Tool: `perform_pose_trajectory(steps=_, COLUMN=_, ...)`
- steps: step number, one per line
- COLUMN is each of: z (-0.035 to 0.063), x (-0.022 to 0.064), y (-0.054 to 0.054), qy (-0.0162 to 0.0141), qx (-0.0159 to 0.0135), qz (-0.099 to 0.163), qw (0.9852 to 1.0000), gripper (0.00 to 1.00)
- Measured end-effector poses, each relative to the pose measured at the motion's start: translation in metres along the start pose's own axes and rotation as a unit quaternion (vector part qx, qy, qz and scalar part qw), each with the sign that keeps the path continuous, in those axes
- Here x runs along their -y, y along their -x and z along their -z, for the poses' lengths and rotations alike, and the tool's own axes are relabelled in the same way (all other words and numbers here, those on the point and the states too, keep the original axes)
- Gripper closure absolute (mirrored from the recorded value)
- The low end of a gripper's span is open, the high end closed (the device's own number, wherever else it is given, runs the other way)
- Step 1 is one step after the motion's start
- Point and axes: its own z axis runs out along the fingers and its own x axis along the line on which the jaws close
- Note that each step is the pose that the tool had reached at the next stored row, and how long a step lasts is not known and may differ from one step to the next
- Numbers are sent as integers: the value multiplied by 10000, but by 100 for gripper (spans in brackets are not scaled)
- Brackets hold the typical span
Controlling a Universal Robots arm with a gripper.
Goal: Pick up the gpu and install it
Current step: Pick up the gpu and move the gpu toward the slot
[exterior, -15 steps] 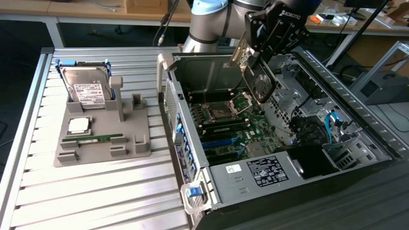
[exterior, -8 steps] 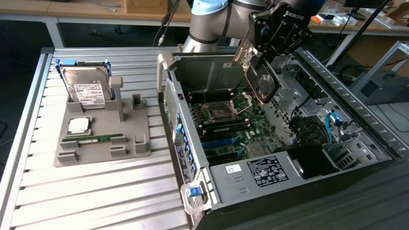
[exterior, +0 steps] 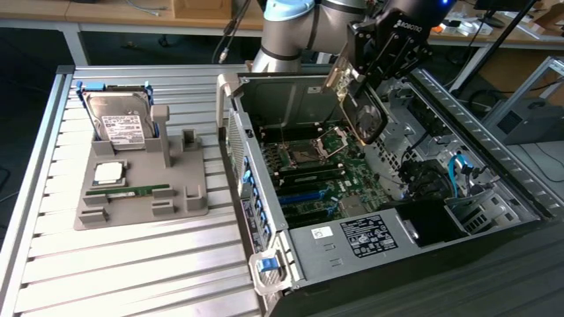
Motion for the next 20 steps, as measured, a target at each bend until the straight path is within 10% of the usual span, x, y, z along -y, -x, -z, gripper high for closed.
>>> perform_pose_trajectory(steps=9, z=-10, x=-1, y=18, qy=0, qx=7, qz=0, qw=10000, gripper=73)
perform_pose_trajectory(steps=10, z=-11, x=-1, y=18, qy=3, qx=56, qz=1, qw=10000, gripper=73)
perform_pose_trajectory(steps=12, z=-12, x=-1, y=18, qy=13, qx=303, qz=3, qw=9995, gripper=73)
perform_pose_trajectory(steps=14, z=-14, x=-2, y=17, qy=24, qx=450, qz=4, qw=9990, gripper=73)
perform_pose_trajectory(steps=16, z=-15, x=-2, y=17, qy=27, qx=495, qz=4, qw=9988, gripper=73)
perform_pose_trajectory(steps=20, z=-14, x=-1, y=17, qy=26, qx=496, qz=4, qw=9988, gripper=73)
